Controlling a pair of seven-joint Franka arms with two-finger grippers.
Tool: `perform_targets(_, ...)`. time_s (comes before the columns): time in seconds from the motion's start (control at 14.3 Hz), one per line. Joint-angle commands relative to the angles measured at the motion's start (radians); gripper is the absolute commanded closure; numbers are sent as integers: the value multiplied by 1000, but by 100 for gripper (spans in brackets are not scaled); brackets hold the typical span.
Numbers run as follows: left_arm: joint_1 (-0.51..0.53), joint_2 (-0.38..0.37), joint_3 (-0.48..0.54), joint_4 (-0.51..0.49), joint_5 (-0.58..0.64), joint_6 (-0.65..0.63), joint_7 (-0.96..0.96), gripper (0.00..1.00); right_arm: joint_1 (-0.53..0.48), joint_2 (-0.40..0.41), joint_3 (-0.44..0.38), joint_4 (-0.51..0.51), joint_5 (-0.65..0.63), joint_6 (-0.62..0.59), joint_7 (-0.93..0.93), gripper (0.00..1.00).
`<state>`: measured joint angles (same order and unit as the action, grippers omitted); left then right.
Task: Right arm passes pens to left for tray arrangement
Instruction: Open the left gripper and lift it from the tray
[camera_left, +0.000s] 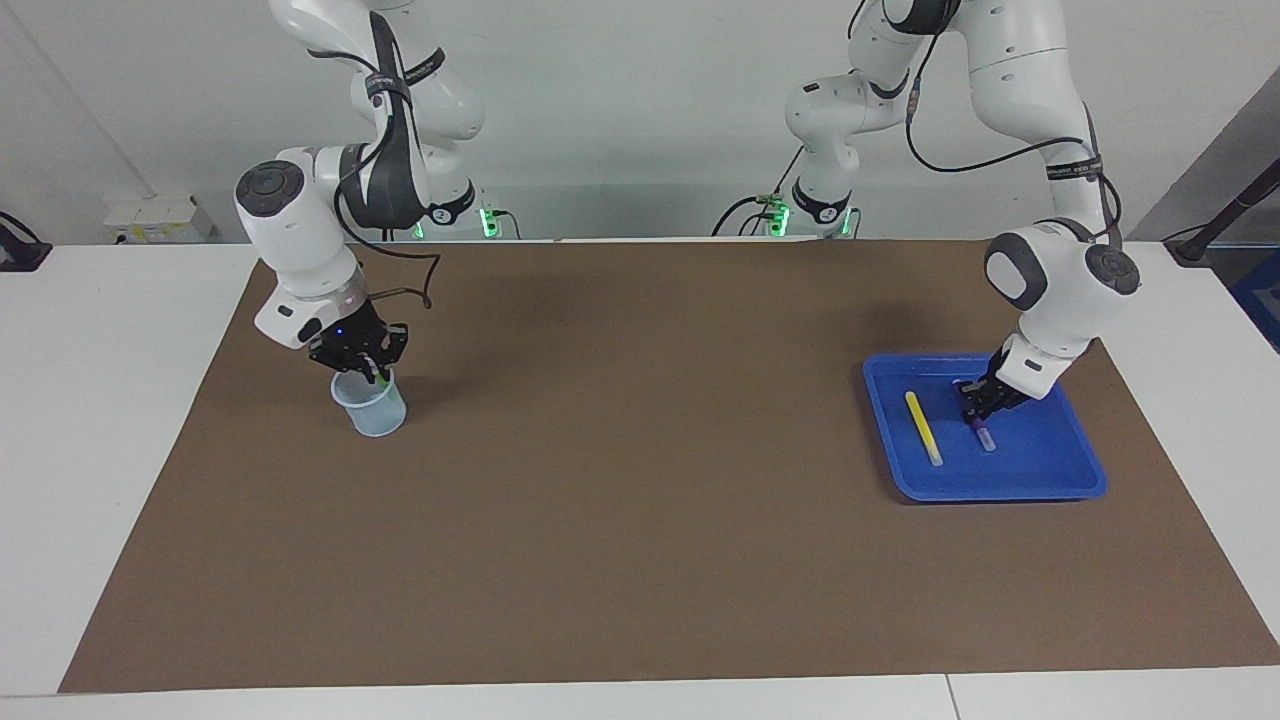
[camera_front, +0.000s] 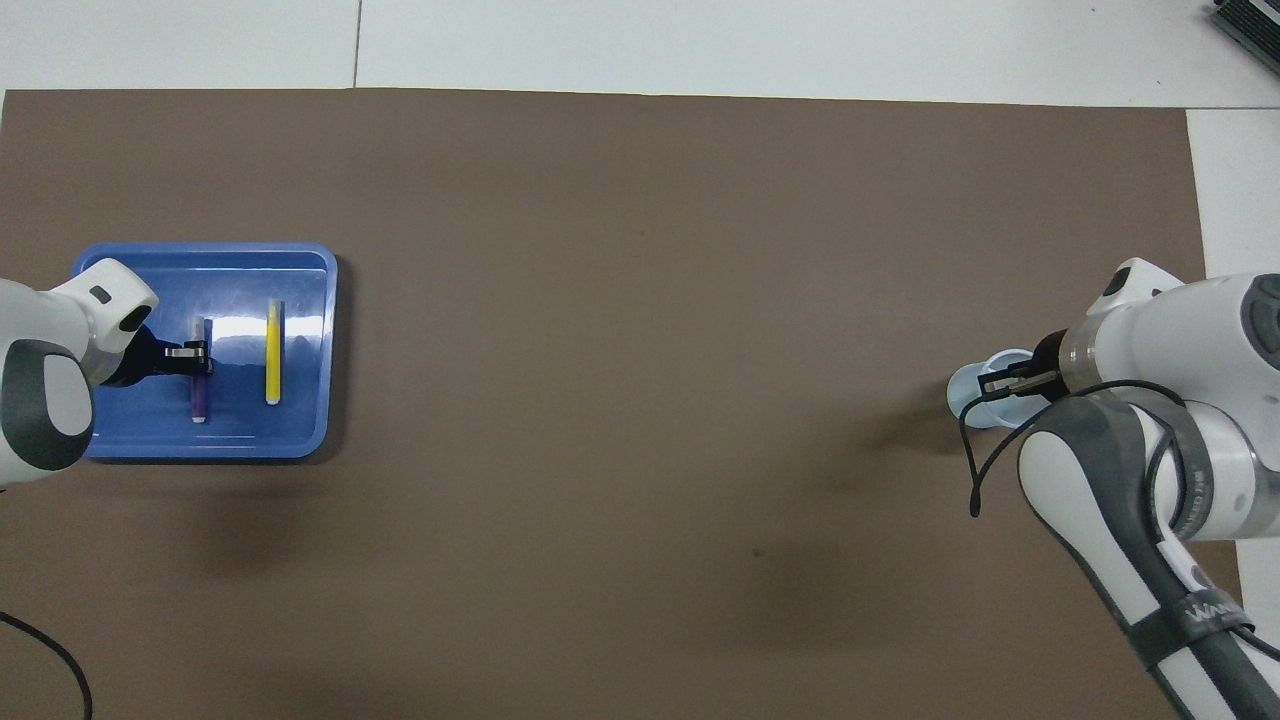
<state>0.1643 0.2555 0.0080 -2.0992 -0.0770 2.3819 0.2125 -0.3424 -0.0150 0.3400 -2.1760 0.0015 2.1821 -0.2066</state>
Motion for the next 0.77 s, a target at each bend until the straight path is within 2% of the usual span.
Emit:
perform_targets(0.0,14,37,-10,11,20,46,11,100,-15,6,13,27,-11,-13,-25,100)
perform_targets(0.07,14,37,-10,11,20,46,13,80,-15,4,11,48,-18,-31,-28,100)
perform_targets(0.14,14,37,-10,11,19,48,10,66,-15,3,13,79,-43,-56,-34,100)
perform_targets(0.21,14,37,-10,11,11,46,8,55,-13,3,14,112,-69,-82,-43,100)
perform_targets(0.28,14,36,-10,11,3,46,1,50,-12,3,14,140,-77,-102,-51,100)
perform_targets(0.42,15,37,-10,15,-38,45,-2,27,-10,3,14,185,-77,-133,-72,100)
perform_targets(0.56,21,37,-10,31,-104,25,-5,25,-3,3,17,237,-77,-175,-77,100)
perform_targets(0.7,23,37,-10,77,-150,-51,-8,25,22,6,20,312,-69,-243,-76,100)
